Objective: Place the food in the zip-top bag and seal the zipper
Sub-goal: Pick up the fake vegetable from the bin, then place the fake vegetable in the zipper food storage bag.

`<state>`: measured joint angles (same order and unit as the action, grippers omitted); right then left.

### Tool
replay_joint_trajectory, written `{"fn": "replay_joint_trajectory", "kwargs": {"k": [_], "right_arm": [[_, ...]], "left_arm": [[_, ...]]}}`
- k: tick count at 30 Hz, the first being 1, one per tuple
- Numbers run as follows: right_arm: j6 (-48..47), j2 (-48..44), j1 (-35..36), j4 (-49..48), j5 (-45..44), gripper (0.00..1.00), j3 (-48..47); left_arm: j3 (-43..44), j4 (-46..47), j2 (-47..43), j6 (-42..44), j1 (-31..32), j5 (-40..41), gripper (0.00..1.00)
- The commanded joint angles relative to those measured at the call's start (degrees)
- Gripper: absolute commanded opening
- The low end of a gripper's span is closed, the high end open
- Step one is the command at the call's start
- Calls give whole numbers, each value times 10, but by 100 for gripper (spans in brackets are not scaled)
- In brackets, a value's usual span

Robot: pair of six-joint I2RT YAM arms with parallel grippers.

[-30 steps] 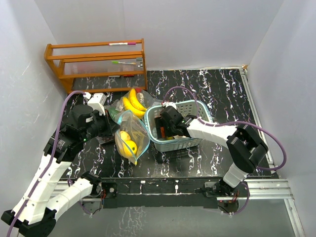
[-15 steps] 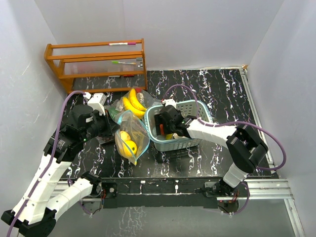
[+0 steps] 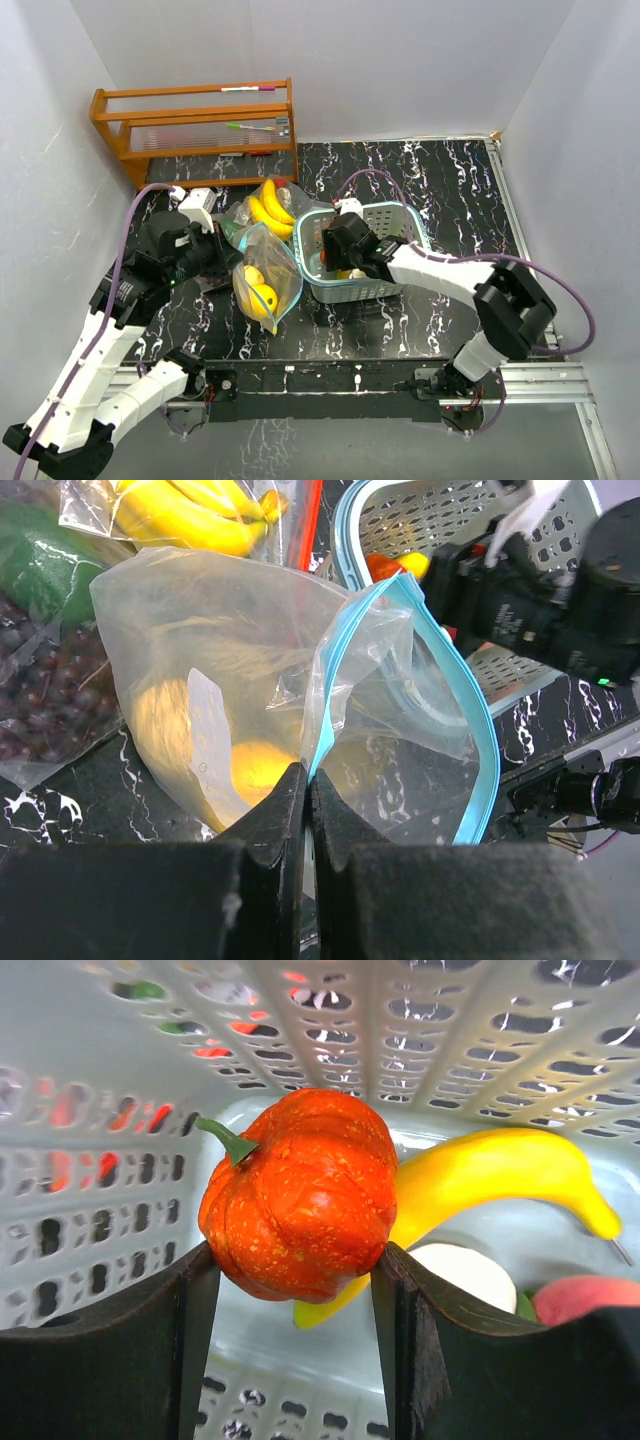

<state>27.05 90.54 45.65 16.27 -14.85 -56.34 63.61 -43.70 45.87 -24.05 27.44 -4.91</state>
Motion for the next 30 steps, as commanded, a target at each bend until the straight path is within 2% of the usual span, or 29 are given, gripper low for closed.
{"fn": "replay_joint_trajectory", "kwargs": {"k": [1,5,8,11,16,20,23,26,30], "right_arm": [[-7,-106,1,-2,-4,36,-5],[-19,-181,1,13,-9,36,-2],[-39,-228,1,26,22,36,-7],[-62,-284,0,14,76,36,-6],[-94,-350,1,-34,219,36,-8],[-97,-346,2,-71,333,36,-22],[-93,-328,15,-104,382,35,-25],[-94,-304,49,-125,387,36,-32],[-100,-262,94,-127,338,36,-46]], "left_arm": [[6,11,2,-2,-3,-1,0],[-1,14,7,0,-3,5,0],[-5,18,11,-1,-4,7,0],[-7,24,19,-2,-4,3,0],[-16,39,29,-5,-3,-5,0],[-18,48,37,-7,-4,-8,0],[-18,52,42,-7,-4,-12,0],[-18,53,44,-7,-3,-14,0],[-15,51,42,-8,-4,-14,0]]}}
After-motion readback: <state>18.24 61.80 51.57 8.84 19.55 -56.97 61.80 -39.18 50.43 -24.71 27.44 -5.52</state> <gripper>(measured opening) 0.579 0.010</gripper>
